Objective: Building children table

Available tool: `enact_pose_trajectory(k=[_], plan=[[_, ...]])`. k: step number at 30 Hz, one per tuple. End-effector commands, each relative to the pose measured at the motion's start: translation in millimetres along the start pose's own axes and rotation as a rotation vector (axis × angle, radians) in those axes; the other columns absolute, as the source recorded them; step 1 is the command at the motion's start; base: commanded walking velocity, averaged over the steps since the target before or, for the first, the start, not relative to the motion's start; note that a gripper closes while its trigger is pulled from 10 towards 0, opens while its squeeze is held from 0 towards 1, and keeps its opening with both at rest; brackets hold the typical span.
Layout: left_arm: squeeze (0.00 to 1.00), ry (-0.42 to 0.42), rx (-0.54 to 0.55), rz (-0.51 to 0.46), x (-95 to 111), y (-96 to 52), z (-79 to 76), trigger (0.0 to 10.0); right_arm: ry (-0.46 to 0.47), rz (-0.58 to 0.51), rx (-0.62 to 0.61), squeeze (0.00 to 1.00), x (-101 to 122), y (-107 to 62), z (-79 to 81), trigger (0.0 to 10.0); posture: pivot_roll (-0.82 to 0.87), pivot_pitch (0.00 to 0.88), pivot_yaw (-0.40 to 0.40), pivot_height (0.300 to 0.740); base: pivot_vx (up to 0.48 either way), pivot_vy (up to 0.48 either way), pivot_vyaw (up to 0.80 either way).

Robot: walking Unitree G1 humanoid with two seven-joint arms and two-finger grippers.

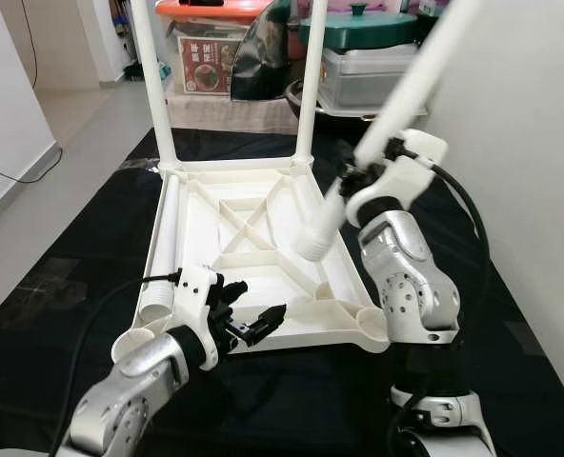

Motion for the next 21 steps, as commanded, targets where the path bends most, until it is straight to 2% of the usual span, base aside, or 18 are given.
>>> enact_pose_trajectory(k=[1,2,3,5,6,8,11,21], plan=[[0.00,0.010,-0.014,0.013,-1,-0.9,0.9,10.0,0.016,0.019,0.048,0.00,-3,-3.0,5.6,0.0,0.07,0.000,-0.048,0.740,0.000,0.000,0.00],[0.00,0.039,-0.015,0.018,2,-0.1,4.1,10.0,0.016,0.028,0.105,0.00,-5,-5.8,14.2,0.0,0.06,0.000,-0.047,0.740,0.000,0.000,0.00],[0.00,0.039,-0.015,0.018,2,-0.1,4.1,10.0,0.016,0.028,0.105,0.00,-5,-5.8,14.2,0.0,0.06,0.000,-0.047,0.740,0.000,0.000,0.00],[0.00,0.143,0.056,0.002,12,3.5,18.8,10.0,-0.014,0.048,0.211,0.00,-10,-12.3,28.6,0.0,0.06,0.000,-0.042,0.740,0.000,0.000,0.00],[0.00,0.143,0.056,0.002,12,3.5,18.8,10.0,-0.014,0.048,0.211,0.00,-10,-12.3,28.6,0.0,0.06,0.000,-0.042,0.740,0.000,0.000,0.00],[0.00,0.209,0.114,-0.025,22,6.7,27.8,10.0,-0.037,0.063,0.272,0.00,-14,-17.0,35.4,0.0,0.06,0.000,-0.042,0.740,0.000,0.000,0.00],[0.00,0.212,0.091,-0.028,24,9.2,25.5,10.0,-0.047,0.070,0.321,0.00,-17,-20.4,40.9,0.0,0.06,0.000,-0.040,0.740,0.000,0.000,0.00],[0.00,0.211,0.078,-0.024,23,9.7,24.2,10.0,-0.049,0.072,0.340,0.00,-17,-21.9,43.1,0.0,0.06,0.000,-0.039,0.740,0.000,0.000,0.00]])
Point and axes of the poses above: a point about 5 cm out from each wrist's last joint towards the gripper, its own y axis pointing out of the wrist towards the gripper, its own x axis along the axis of the wrist's last joint, z = x × y, the point moved 2 cm from there along y, pointing out of the wrist towards the gripper, and after that the axes turned 2 degrees about y, right-handed, at the moved point
